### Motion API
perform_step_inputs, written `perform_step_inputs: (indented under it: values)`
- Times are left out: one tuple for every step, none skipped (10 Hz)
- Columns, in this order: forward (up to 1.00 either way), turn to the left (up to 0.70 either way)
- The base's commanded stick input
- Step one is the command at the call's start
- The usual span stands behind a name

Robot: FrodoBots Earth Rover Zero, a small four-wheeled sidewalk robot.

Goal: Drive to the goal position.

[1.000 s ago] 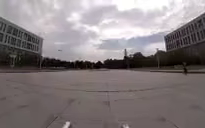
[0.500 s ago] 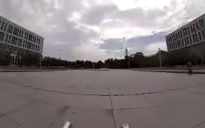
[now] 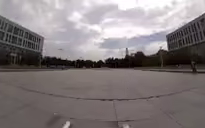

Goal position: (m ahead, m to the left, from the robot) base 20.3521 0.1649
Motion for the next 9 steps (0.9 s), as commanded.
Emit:
perform_step_inputs:
  values:
    - [0.70, 0.00]
    - [0.70, 0.00]
    - [0.70, 0.00]
    - [0.70, 0.00]
    - [0.70, 0.00]
    - [0.70, 0.00]
    - [0.70, 0.00]
    - [0.70, 0.00]
    - [0.70, 0.00]
